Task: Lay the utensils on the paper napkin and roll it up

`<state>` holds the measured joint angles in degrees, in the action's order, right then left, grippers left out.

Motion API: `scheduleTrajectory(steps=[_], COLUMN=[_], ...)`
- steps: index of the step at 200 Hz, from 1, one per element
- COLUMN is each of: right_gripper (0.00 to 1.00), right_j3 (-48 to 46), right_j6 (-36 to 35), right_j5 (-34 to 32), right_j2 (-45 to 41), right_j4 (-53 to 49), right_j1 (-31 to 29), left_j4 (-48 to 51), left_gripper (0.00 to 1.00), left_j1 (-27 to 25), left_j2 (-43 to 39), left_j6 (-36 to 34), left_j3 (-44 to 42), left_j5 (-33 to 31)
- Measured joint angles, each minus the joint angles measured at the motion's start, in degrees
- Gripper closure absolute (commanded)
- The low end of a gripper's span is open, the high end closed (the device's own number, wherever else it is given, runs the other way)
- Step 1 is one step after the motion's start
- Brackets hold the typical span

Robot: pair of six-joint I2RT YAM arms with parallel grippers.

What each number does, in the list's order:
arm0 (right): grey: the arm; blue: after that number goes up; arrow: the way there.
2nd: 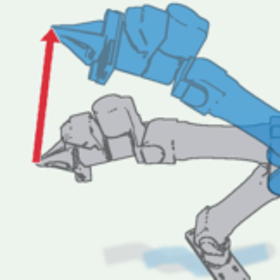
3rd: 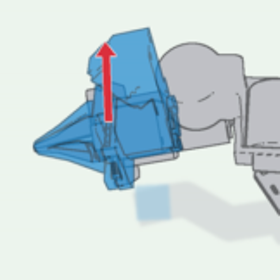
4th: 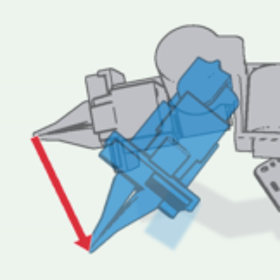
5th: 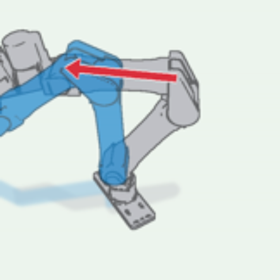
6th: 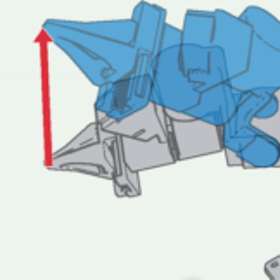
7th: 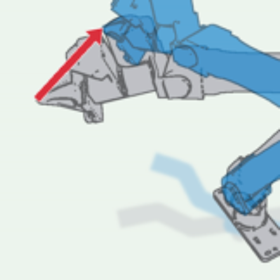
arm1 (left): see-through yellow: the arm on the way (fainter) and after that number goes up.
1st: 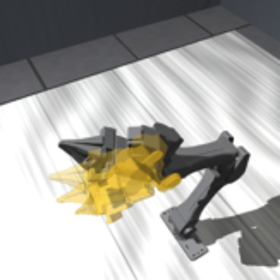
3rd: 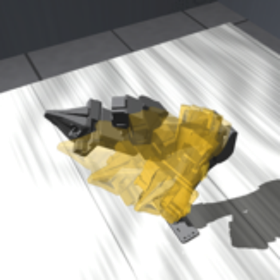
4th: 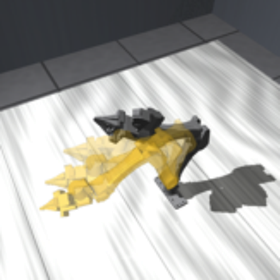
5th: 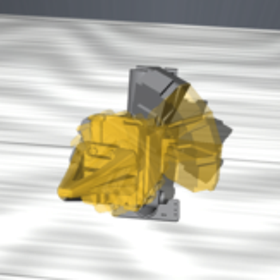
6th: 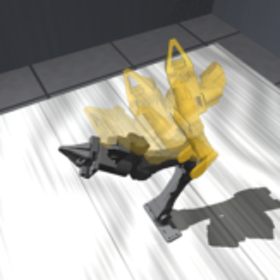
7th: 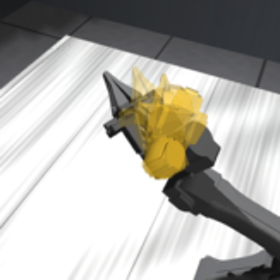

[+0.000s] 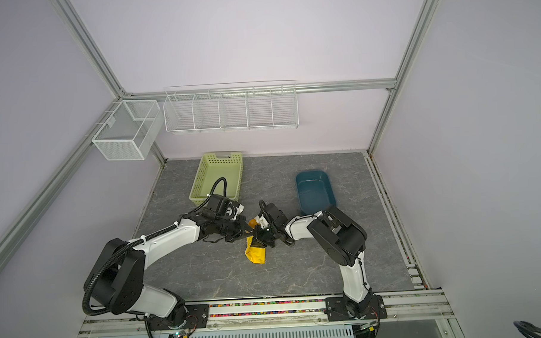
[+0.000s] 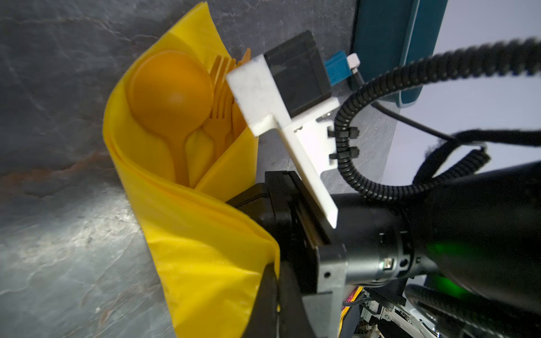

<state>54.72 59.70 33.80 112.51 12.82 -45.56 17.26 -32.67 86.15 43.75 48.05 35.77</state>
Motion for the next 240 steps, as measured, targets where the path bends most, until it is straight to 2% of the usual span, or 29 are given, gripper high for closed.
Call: scheduleTrajectory(steps=[70, 154, 240], right_gripper=[0.93, 0.93, 0.93], right_j3=[-7.17, -9.84, -19.26], right_j6=[6.8, 7.8, 8.15], right_j5=[1.64, 1.31, 1.03], right_j2=[-0.11, -7.04, -14.58], right_j4=[15.82, 15.93, 14.58], right_j1=[0.92, 2.51, 2.69], left_j4=[2.19, 4.26, 4.46], left_gripper=[1.0, 1.0, 1.0], left_j1=[-0.09, -0.09, -0.09], left_j2=[0.17, 0.28, 0.72], left_j6=[-1.4, -2.43, -2.45], left_j3=[0.0, 0.0, 0.11], left_j5=[-3.5, -5.09, -5.05])
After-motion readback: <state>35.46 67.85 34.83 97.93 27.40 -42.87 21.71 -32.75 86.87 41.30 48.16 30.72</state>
